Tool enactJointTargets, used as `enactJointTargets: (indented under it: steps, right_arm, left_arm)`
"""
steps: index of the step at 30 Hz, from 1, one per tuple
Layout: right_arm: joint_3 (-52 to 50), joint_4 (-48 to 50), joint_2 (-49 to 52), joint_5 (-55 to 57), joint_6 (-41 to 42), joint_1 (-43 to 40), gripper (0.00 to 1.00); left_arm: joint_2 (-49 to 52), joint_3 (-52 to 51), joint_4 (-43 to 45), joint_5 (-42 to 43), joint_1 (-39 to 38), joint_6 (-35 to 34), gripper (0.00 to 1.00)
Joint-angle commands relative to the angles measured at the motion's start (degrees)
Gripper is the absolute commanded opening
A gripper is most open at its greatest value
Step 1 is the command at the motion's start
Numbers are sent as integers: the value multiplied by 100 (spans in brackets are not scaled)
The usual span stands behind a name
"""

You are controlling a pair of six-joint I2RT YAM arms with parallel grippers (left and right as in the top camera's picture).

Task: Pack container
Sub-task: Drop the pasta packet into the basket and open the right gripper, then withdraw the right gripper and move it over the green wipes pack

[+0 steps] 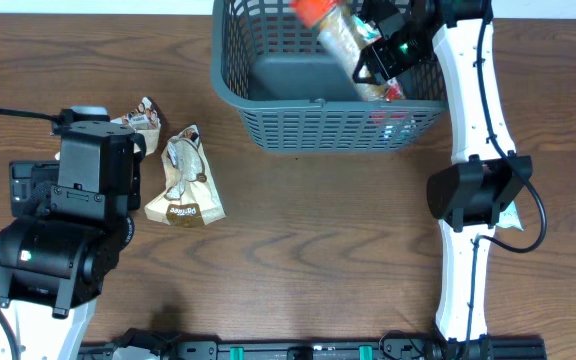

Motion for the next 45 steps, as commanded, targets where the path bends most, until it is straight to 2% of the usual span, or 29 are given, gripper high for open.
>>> enactJointTargets:
  steps: [1,8,15,29,34,40,45]
  right_arm:
    - [11,17,-173,-37,28,-17,99]
    - [164,103,-398,-286,96,-17,99]
    - [778,170,-1010,-278,223,-24,99]
    - [986,-269,-3853,-83,212,-179,99]
    - [986,-400,-4511,981,511,-179,99]
    - [986,-621,-4675,2310,960,-179,99]
    - [986,-673,-4680,2358,1014,-179,99]
  left_arm:
    - [9,85,-20,-90,35,-26,98]
    - [9,85,-20,-90,35,-26,99]
    - [9,85,-20,-87,35,-26,99]
    - [9,85,-20,-90,35,-28,99]
    - [9,85,-20,-90,35,-28,99]
    - [9,85,-20,-90,35,-26,99]
    - [9,85,-22,-90,35,-28,99]
